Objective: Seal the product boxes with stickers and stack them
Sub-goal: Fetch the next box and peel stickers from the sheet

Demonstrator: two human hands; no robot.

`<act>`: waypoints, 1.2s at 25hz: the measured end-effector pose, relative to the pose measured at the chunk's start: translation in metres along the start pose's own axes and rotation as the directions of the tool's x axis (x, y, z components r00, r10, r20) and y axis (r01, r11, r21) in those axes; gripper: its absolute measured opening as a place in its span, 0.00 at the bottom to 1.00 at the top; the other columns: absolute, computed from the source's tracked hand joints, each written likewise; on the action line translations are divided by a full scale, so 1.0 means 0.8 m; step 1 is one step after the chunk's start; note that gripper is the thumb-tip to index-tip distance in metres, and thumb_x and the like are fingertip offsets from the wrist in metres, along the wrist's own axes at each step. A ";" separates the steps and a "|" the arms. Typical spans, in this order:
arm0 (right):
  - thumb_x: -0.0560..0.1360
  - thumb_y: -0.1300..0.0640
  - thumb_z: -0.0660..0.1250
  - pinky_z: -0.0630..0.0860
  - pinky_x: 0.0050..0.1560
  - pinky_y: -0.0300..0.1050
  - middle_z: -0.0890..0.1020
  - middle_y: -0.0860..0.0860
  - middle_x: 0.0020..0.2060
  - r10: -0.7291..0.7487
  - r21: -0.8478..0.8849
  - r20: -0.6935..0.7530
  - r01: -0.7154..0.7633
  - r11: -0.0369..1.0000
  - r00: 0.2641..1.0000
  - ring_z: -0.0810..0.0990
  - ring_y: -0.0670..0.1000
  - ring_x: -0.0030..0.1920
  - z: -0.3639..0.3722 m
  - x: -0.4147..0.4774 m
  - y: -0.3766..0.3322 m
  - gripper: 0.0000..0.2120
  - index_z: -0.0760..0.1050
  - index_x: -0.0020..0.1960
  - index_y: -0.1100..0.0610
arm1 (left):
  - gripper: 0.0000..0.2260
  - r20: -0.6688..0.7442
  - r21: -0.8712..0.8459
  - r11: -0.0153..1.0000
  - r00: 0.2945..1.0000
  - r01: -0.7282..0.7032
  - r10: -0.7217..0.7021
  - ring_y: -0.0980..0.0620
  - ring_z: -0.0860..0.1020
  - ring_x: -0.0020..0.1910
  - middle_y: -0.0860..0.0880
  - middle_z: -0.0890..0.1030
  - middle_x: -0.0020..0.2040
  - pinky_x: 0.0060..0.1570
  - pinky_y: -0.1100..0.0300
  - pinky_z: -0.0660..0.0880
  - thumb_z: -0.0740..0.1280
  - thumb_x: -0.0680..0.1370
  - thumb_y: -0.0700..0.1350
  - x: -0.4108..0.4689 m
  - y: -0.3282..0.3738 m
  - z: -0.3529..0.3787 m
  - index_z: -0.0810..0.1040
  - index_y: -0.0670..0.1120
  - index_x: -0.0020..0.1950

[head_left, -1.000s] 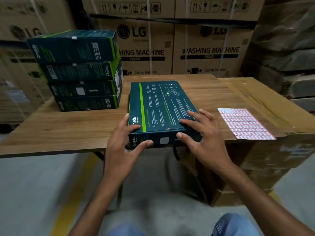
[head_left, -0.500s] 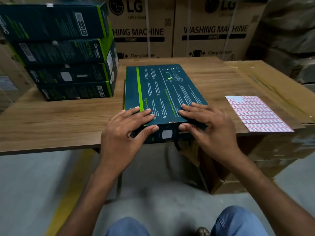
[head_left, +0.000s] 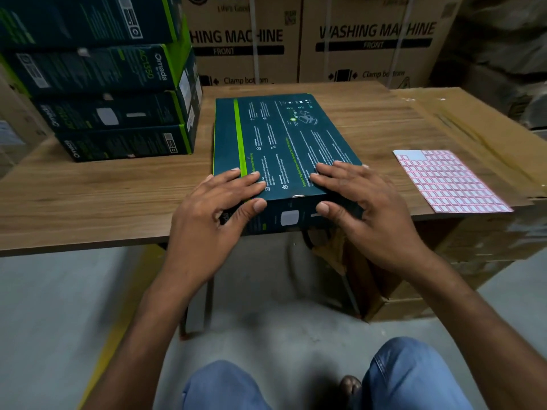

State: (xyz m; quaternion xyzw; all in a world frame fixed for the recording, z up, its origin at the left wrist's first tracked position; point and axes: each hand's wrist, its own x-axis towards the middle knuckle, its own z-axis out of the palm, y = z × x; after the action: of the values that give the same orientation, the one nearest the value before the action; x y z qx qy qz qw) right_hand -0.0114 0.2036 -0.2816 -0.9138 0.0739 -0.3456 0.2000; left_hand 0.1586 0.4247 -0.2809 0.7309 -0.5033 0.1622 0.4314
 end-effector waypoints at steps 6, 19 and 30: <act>0.80 0.48 0.70 0.72 0.70 0.60 0.80 0.41 0.69 -0.001 0.013 -0.047 0.002 1.000 0.999 0.74 0.44 0.73 0.005 0.003 0.001 0.18 0.80 0.69 0.45 | 0.13 -0.047 0.053 0.998 0.998 0.044 -0.041 0.58 0.77 0.71 0.57 0.83 0.64 0.74 0.49 0.70 0.69 0.82 0.54 -0.003 0.013 0.003 0.86 0.53 0.63; 0.77 0.61 0.74 0.78 0.62 0.51 0.85 0.46 0.57 0.108 0.028 -0.257 -0.104 0.994 0.960 0.80 0.47 0.61 -0.036 -0.042 -0.016 0.13 0.85 0.60 0.52 | 0.08 -0.095 0.057 0.996 0.993 0.070 -0.064 0.59 0.78 0.67 0.58 0.85 0.60 0.67 0.49 0.76 0.72 0.82 0.51 -0.003 0.089 0.010 0.87 0.53 0.60; 0.78 0.59 0.74 0.83 0.53 0.51 0.86 0.45 0.53 0.363 0.111 -0.301 -0.346 0.932 0.882 0.82 0.46 0.56 -0.113 -0.097 0.036 0.10 0.86 0.57 0.49 | 0.06 -0.122 -0.037 0.999 0.992 -0.021 0.016 0.57 0.82 0.55 0.57 0.87 0.53 0.54 0.58 0.78 0.72 0.82 0.48 0.001 0.173 0.098 0.87 0.51 0.57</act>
State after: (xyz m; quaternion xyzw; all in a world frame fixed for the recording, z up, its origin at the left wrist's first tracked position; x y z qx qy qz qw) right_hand -0.1294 0.1707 -0.2789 -0.8117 0.2614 -0.4470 0.2700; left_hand 0.0225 0.3452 -0.2606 0.7067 -0.4860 0.2008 0.4735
